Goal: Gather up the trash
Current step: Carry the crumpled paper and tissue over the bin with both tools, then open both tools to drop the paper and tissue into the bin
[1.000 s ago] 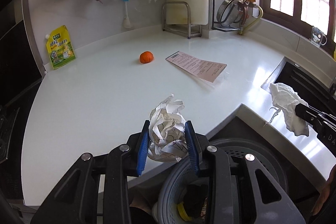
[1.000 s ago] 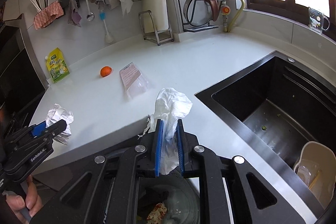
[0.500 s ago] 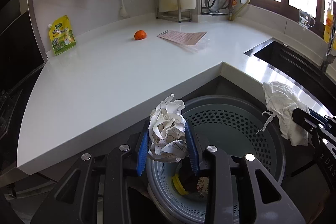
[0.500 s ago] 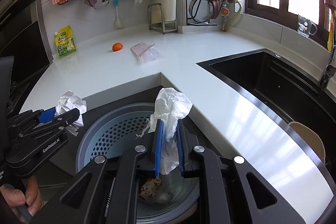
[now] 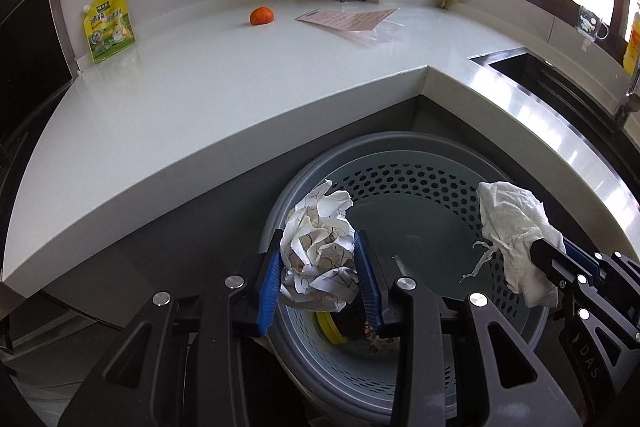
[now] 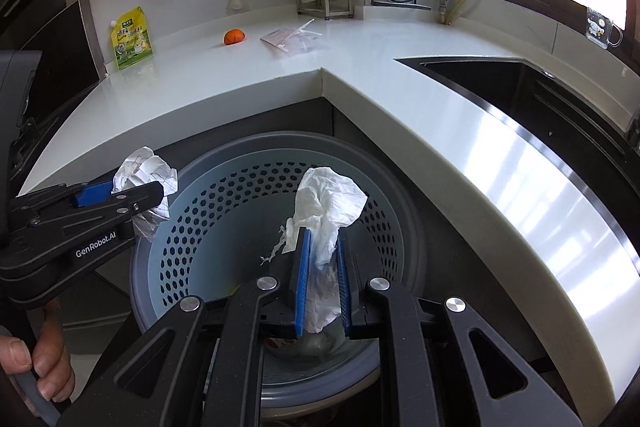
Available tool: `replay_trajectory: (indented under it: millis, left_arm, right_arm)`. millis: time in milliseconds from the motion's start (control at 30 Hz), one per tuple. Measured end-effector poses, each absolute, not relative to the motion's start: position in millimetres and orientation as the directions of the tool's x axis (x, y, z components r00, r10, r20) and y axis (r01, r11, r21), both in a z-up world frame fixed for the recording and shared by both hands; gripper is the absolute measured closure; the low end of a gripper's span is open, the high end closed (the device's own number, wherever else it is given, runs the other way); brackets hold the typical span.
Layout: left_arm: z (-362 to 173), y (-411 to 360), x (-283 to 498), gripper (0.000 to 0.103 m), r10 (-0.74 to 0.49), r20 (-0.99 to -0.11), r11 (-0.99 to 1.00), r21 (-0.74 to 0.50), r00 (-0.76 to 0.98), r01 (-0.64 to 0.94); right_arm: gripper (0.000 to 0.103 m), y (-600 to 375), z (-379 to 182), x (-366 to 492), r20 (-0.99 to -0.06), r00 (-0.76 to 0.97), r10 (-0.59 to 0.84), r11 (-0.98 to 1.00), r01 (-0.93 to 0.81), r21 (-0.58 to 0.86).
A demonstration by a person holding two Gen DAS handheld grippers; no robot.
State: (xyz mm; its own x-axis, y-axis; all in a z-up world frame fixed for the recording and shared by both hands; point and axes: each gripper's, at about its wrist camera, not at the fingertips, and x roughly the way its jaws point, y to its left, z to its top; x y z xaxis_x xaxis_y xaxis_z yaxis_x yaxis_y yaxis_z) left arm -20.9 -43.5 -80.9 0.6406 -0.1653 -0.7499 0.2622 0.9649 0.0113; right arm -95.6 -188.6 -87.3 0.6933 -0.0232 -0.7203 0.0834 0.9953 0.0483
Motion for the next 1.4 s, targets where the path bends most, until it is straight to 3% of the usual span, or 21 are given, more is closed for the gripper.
replay_trajectory:
  millis: [167,200,267,333,400,567,700,833,1233,1400]
  left_arm:
    - [-84,-45,-20,0.062,-0.180,-0.754,0.963,-0.003,0.632,0.270]
    - [-84,-45,-20,0.056,-0.186,-0.753,0.962,-0.010,0.631,0.271]
    - [-84,-45,-20,0.051,-0.184,-0.750,0.963,-0.008,0.636,0.269]
    - [-85,-44,-20,0.050,-0.176,-0.750,0.965,-0.002,0.638,0.263]
    - [-86,-42,-19,0.041,-0.163,-0.749,0.968,0.004,0.642,0.250]
    - [-80,-36,-21,0.019,-0.122,-0.718,0.978,0.033,0.686,0.208]
    - [-71,-31,-25,0.008,-0.121,-0.686,0.980,0.031,0.718,0.195]
    - [-63,-28,-28,0.006,-0.126,-0.663,0.981,0.029,0.738,0.193]
    - [-50,-9,-28,0.006,-0.184,-0.646,0.980,-0.065,0.741,0.187]
    - [-35,-3,-29,0.006,-0.140,-0.607,0.987,-0.027,0.782,0.156]
  right_arm:
    - [0.086,-190,-94,-96,-0.731,0.683,-0.018,0.995,0.086,0.056]
    - [0.083,-192,-94,-96,-0.727,0.687,-0.021,0.994,0.092,0.058]
    - [0.063,-195,-92,-98,-0.715,0.699,-0.026,0.993,0.101,0.064]
    - [0.055,-198,-90,-99,-0.700,0.713,-0.029,0.991,0.113,0.074]
    - [0.053,-202,-88,-99,-0.696,0.717,-0.030,0.989,0.121,0.083]
    - [0.034,-207,-83,-103,-0.671,0.739,-0.057,0.985,0.150,0.081]
    - [0.028,-206,-77,-106,-0.645,0.762,-0.060,0.986,0.145,0.079]
    - [0.024,-204,-74,-106,-0.634,0.772,-0.045,0.987,0.131,0.090]
    - [0.023,-208,-67,-104,-0.635,0.773,-0.008,0.981,0.129,0.145]
    - [0.021,-204,-51,-100,-0.606,0.795,-0.023,0.988,0.111,0.109]
